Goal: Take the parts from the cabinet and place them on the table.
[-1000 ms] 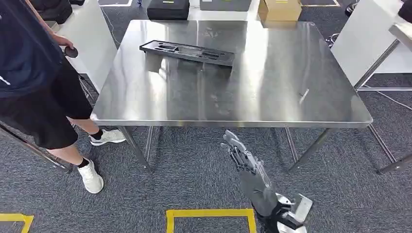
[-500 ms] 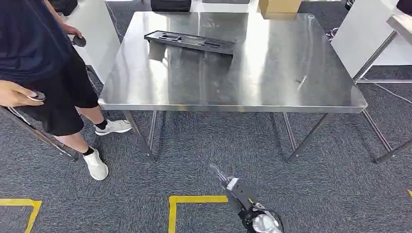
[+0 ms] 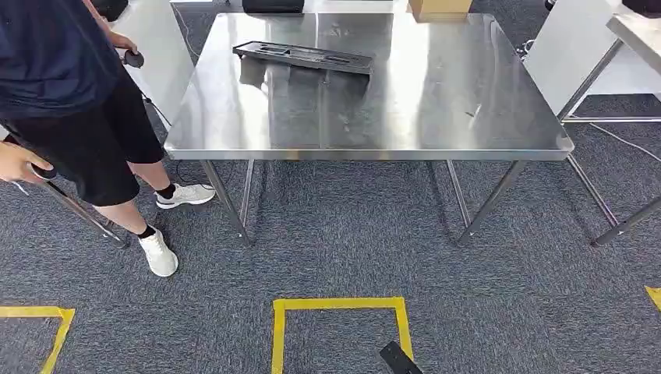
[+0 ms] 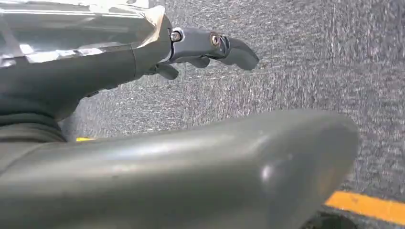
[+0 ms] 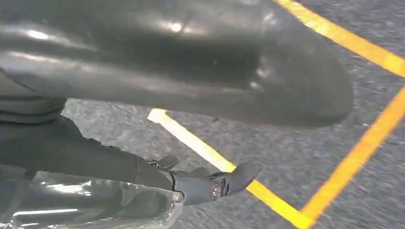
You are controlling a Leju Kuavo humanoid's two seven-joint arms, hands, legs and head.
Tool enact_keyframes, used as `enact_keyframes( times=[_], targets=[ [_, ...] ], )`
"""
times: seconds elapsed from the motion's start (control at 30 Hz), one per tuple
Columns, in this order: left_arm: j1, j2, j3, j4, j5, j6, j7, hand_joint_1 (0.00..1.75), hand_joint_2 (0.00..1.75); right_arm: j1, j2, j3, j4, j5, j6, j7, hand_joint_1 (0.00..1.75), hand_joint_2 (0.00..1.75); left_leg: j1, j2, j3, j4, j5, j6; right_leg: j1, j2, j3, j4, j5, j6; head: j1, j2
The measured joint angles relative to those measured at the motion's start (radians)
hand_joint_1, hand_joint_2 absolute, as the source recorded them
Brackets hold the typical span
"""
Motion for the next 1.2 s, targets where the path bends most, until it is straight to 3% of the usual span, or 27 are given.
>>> enact_keyframes(
  times=[0.03,0.07,0.13,0.17,0.2,0.23,0.27,0.3,0.33,0.37,0.4,0.43,0.5,0.53,0.57,0.63,0.7,0.77,0.83,0.87,0.9,0.93,1.03,1.07,1.13,1.17,1.2],
  targets=[
    [0.003,0.0,0.0,0.0,-0.002,0.0,0.0,0.0,0.0,0.002,0.0,0.0,0.006,-0.002,0.008,0.018,0.0,0.0,0.002,-0.001,-0.005,0.002,0.0,-0.006,-0.01,-0.002,-0.008,-0.003,0.008,-0.014,0.002,0.0],
    [0.004,0.001,-0.002,0.0,-0.005,0.0,0.001,0.0,0.0,0.002,0.0,-0.001,0.012,-0.008,0.027,0.043,0.0,0.0,0.007,-0.003,-0.014,0.019,-0.04,-0.011,-0.016,-0.005,-0.016,-0.002,0.018,-0.027,-0.002,0.0],
    [0.005,0.002,-0.005,0.0,-0.013,-0.002,0.004,0.0,0.0,0.01,-0.003,-0.007,0.024,-0.032,0.058,0.088,0.0,0.0,0.008,-0.006,-0.041,0.135,-0.181,-0.018,-0.011,-0.008,-0.039,-0.001,0.039,-0.051,-0.006,0.0],
    [0.004,0.002,-0.006,0.0,-0.016,-0.004,0.004,0.0,0.0,0.018,-0.005,-0.014,0.03,-0.049,0.066,0.104,0.0,0.0,0.009,-0.008,-0.056,0.214,-0.234,-0.022,-0.009,-0.011,-0.05,-0.001,0.05,-0.053,-0.005,0.0],
    [0.004,0.003,-0.006,0.0,-0.022,-0.006,0.004,0.0,0.0,0.028,-0.008,-0.024,0.036,-0.061,0.071,0.118,0.0,0.0,0.009,-0.007,-0.065,0.277,-0.256,-0.024,-0.006,-0.013,-0.059,0.0,0.061,-0.053,-0.005,0.0],
    [0.004,0.003,-0.008,0.0,-0.024,-0.01,0.004,0.0,0.0,0.038,-0.011,-0.033,0.042,-0.071,0.071,0.133,0.0,0.0,0.009,-0.007,-0.06,0.315,-0.244,-0.025,-0.005,-0.014,-0.075,0.003,0.073,-0.051,-0.005,0.0],
    [0.004,0.004,-0.011,0.0,-0.024,-0.011,0.004,0.0,0.0,0.049,-0.015,-0.04,0.047,-0.078,0.068,0.145,0.0,0.0,0.01,-0.007,-0.038,0.311,-0.207,-0.025,-0.004,-0.015,-0.093,0.009,0.082,-0.048,-0.006,0.0],
    [0.004,0.005,-0.014,0.0,-0.027,-0.011,0.004,0.0,0.0,0.058,-0.018,-0.047,0.051,-0.085,0.063,0.153,0.0,0.0,0.011,-0.007,0.0,0.273,-0.17,-0.025,-0.005,-0.015,-0.11,0.016,0.089,-0.045,-0.005,0.0],
    [0.004,0.006,-0.018,0.0,-0.034,-0.013,0.004,0.0,0.0,0.067,-0.02,-0.058,0.055,-0.093,0.055,0.158,0.0,0.0,0.014,-0.007,0.062,0.195,-0.14,-0.023,-0.006,-0.014,-0.127,0.024,0.095,-0.041,-0.006,0.0],
    [0.002,0.008,-0.021,0.0,-0.035,-0.015,0.003,0.0,0.0,0.072,-0.021,-0.064,0.056,-0.095,0.047,0.161,0.0,0.0,0.015,-0.009,0.118,0.121,-0.141,-0.021,-0.005,-0.013,-0.137,0.032,0.1,-0.035,-0.006,0.0],
    [-0.001,0.008,-0.026,0.0,-0.038,-0.016,0.003,0.0,0.0,0.08,-0.021,-0.069,0.058,-0.095,0.037,0.165,0.0,0.0,0.011,-0.013,0.175,0.032,-0.181,-0.017,0.001,-0.011,-0.149,0.039,0.106,-0.03,-0.007,0.0],
    [-0.003,0.01,-0.029,0.0,-0.041,-0.016,0.003,0.0,0.0,0.085,-0.022,-0.074,0.06,-0.094,0.029,0.168,0.0,0.0,0.008,-0.015,0.186,0.002,-0.194,-0.009,0.001,-0.012,-0.151,0.04,0.113,-0.021,-0.003,0.0],
    [-0.003,0.012,-0.032,0.0,-0.042,-0.017,0.003,0.0,0.0,0.09,-0.022,-0.08,0.065,-0.094,0.018,0.171,0.0,0.0,-0.002,-0.016,0.174,0.003,-0.191,0.001,-0.004,-0.014,-0.158,0.038,0.135,-0.005,-0.005,0.0],
    [-0.002,0.013,-0.032,0.0,-0.042,-0.017,0.003,0.0,0.0,0.097,-0.023,-0.082,0.067,-0.094,0.015,0.173,0.0,0.0,-0.001,-0.014,0.162,-0.003,-0.179,0.015,0.0,-0.012,-0.162,0.035,0.144,0.003,-0.004,0.0],
    [-0.001,0.011,-0.032,0.0,-0.041,-0.019,0.003,0.0,0.0,0.101,-0.024,-0.085,0.072,-0.094,0.01,0.175,0.0,0.0,0.006,-0.005,0.152,-0.008,-0.163,0.026,-0.006,-0.01,-0.171,0.048,0.127,0.003,-0.006,0.0],
    [-0.002,0.013,-0.033,0.0,-0.04,-0.022,0.003,0.0,0.0,0.109,-0.022,-0.087,0.074,-0.094,0.005,0.18,0.0,0.0,0.004,-0.005,0.123,-0.008,-0.138,0.042,-0.006,-0.008,-0.206,0.136,0.019,-0.017,0.003,0.0],
    [-0.002,0.013,-0.033,0.0,-0.038,-0.023,0.0,0.0,0.0,0.112,-0.023,-0.088,0.075,-0.093,-0.001,0.18,0.0,0.0,0.002,0.0,0.089,-0.007,-0.111,0.041,-0.006,-0.006,-0.231,0.285,-0.07,-0.02,0.003,0.0],
    [-0.002,0.013,-0.033,0.0,-0.037,-0.025,-0.001,0.0,0.0,0.113,-0.023,-0.091,0.076,-0.093,-0.007,0.181,0.0,0.0,0.003,0.004,0.06,-0.005,-0.084,0.038,-0.008,-0.006,-0.219,0.353,-0.059,0.003,0.002,0.0],
    [-0.002,0.013,-0.033,0.0,-0.038,-0.029,-0.003,0.0,0.0,0.113,-0.024,-0.094,0.077,-0.092,-0.011,0.182,0.0,0.0,0.005,0.006,0.021,-0.002,-0.054,0.03,-0.012,-0.006,-0.127,0.268,0.015,0.034,0.004,0.0],
    [-0.003,0.013,-0.034,0.0,-0.039,-0.033,-0.003,0.0,0.0,0.112,-0.024,-0.095,0.077,-0.092,-0.012,0.182,0.0,0.0,0.005,0.006,0.007,0.0,-0.042,0.025,-0.014,-0.006,-0.062,0.181,0.026,0.036,0.004,0.0],
    [-0.004,0.014,-0.034,0.0,-0.039,-0.034,-0.003,0.0,0.0,0.109,-0.023,-0.096,0.077,-0.091,-0.013,0.182,0.0,0.0,0.002,0.005,0.0,0.004,-0.031,0.017,-0.015,-0.003,0.024,0.064,-0.005,0.025,0.005,0.0],
    [-0.004,0.013,-0.034,0.0,-0.039,-0.034,-0.004,0.0,0.0,0.107,-0.024,-0.097,0.077,-0.09,-0.015,0.182,0.0,0.0,-0.001,0.005,-0.005,0.005,-0.021,0.012,-0.003,-0.001,0.076,-0.022,-0.034,0.013,0.005,0.0],
    [-0.004,0.015,-0.035,0.0,-0.041,-0.035,-0.005,0.0,0.0,0.107,-0.023,-0.099,0.077,-0.088,-0.02,0.181,0.0,0.0,0.0,0.006,-0.01,-0.004,0.015,-0.004,0.003,-0.001,0.048,-0.015,-0.03,-0.014,0.005,0.0],
    [-0.001,0.015,-0.034,0.0,-0.041,-0.035,-0.005,0.0,0.0,0.111,-0.021,-0.1,0.08,-0.089,-0.02,0.182,0.0,0.0,0.006,0.005,-0.016,0.001,0.012,-0.01,-0.016,-0.005,0.036,-0.017,-0.017,-0.032,0.005,0.0],
    [0.001,0.016,-0.034,0.0,-0.042,-0.035,-0.005,0.0,0.0,0.112,-0.021,-0.102,0.081,-0.088,-0.022,0.182,0.0,0.0,0.008,0.0,-0.037,0.074,-0.117,-0.017,-0.012,-0.011,0.011,-0.015,0.006,-0.056,0.002,0.0],
    [0.002,0.015,-0.035,0.0,-0.042,-0.035,-0.005,0.0,0.0,0.112,-0.022,-0.102,0.081,-0.087,-0.023,0.182,0.0,0.0,0.009,-0.003,-0.05,0.147,-0.19,-0.021,-0.009,-0.012,-0.006,-0.015,0.02,-0.061,-0.003,0.0],
    [0.001,0.015,-0.035,0.0,-0.042,-0.035,-0.005,0.0,0.0,0.111,-0.022,-0.102,0.081,-0.087,-0.023,0.182,0.0,0.0,0.009,-0.004,-0.059,0.214,-0.239,-0.024,-0.006,-0.014,-0.022,-0.014,0.034,-0.062,-0.001,0.0]
  ],
)
